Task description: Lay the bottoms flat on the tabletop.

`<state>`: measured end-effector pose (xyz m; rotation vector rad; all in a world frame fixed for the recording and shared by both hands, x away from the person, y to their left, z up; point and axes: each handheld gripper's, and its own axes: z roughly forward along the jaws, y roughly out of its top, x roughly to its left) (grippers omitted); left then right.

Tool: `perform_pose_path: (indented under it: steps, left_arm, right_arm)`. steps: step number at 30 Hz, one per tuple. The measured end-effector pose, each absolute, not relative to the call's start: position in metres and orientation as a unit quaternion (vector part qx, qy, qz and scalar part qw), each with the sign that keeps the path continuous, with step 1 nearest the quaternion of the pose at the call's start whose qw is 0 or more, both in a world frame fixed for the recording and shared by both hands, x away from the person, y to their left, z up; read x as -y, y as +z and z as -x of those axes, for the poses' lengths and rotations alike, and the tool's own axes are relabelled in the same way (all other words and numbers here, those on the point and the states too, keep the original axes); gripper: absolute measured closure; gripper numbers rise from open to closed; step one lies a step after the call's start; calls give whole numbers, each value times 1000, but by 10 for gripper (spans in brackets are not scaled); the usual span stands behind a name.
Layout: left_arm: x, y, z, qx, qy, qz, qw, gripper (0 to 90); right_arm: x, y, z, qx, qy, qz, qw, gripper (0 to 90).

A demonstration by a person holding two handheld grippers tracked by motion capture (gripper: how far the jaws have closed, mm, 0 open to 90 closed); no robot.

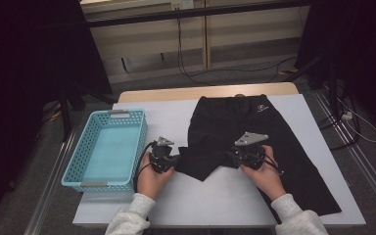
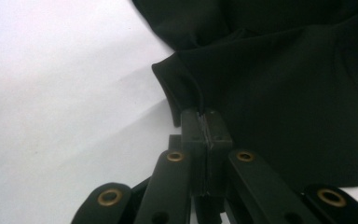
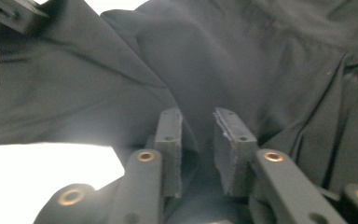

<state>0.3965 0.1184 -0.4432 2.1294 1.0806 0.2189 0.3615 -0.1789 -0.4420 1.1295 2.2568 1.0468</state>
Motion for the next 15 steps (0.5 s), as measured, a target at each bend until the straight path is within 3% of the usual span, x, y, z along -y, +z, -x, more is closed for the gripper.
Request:
perform_pose_path:
  steps: [10,15]
  left_arm:
    - [-116,-441,-397,-416,79,-830,362,895]
    - [-115,-439,-398,-419,82,-827,365,895]
  right_arm:
    - [184,-439,-342,-829,375,-378,169,758]
    - [191,-433,-339,-822,383,-383,180,754]
